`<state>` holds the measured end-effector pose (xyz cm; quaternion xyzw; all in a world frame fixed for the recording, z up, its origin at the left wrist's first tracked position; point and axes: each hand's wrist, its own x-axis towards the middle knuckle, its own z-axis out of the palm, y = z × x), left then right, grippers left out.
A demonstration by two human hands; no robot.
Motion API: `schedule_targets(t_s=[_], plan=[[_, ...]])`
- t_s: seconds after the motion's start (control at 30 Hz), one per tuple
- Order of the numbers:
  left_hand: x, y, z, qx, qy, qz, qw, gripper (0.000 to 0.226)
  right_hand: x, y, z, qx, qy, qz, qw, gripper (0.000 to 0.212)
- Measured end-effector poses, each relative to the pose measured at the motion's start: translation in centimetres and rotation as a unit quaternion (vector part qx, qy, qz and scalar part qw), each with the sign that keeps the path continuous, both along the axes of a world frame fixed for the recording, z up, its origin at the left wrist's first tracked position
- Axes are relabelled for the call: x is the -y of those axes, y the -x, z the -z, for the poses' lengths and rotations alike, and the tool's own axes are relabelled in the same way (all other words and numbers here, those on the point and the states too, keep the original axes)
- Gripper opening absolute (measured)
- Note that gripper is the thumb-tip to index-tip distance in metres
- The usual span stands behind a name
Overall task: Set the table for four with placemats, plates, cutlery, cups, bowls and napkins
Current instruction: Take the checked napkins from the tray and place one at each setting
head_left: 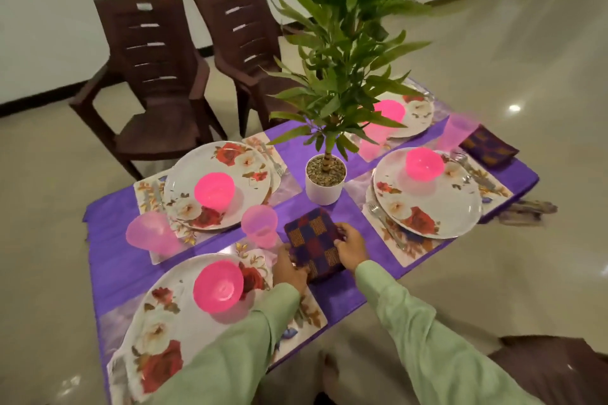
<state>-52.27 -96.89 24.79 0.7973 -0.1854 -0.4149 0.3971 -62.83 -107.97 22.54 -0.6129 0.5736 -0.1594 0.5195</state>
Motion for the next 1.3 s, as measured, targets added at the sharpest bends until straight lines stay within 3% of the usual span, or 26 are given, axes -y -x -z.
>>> schedule_targets(t_s=[0.17,0.27,0.37,0.53,0.67,0.77,1.0,1.17,1.3], plan=[[1.6,-0.1,5.3,0.014,-0.008,0.019,1.000,0.061,3.6,0.0,8.4,-0.060,-0.029,-0.089,0.994,0.063],[2.0,0.1,3.3,0.056,-0.051,0.056,0.996,0.059,2.7,-0.9,3.5,-0.144,0.002,-0.151,0.978,0.071],[2.3,0.5,2.6,0.018,-0.028,0.011,0.999,0.061,2.6,-1.4,3.0,-0.183,0.055,-0.186,0.964,0.072],[1.6,-0.4,3.6,0.073,-0.043,0.054,0.995,0.062,1.4,-1.0,2.7,-0.219,0.098,-0.184,0.953,0.068],[0.8,-0.6,1.6,0.045,0.003,0.053,0.998,0.059,-0.2,-0.1,1.6,-0.214,0.141,-0.137,0.957,0.064],[-0.3,-1.2,0.8,0.062,0.030,0.106,0.992,0.050,-2.4,0.9,0.1,-0.191,0.175,-0.090,0.962,0.058],[-6.2,-2.8,-1.9,0.028,0.138,0.226,0.964,0.041,-12.8,2.3,-4.1,-0.131,0.248,0.110,0.954,0.053],[-11.5,-1.8,-5.0,-0.015,0.192,0.322,0.927,0.037,-21.6,4.1,-6.9,-0.137,0.276,0.200,0.930,0.052],[-15.0,1.5,-5.2,0.002,0.217,0.420,0.881,0.040,-29.6,8.0,-8.1,-0.137,0.268,0.287,0.909,0.048]])
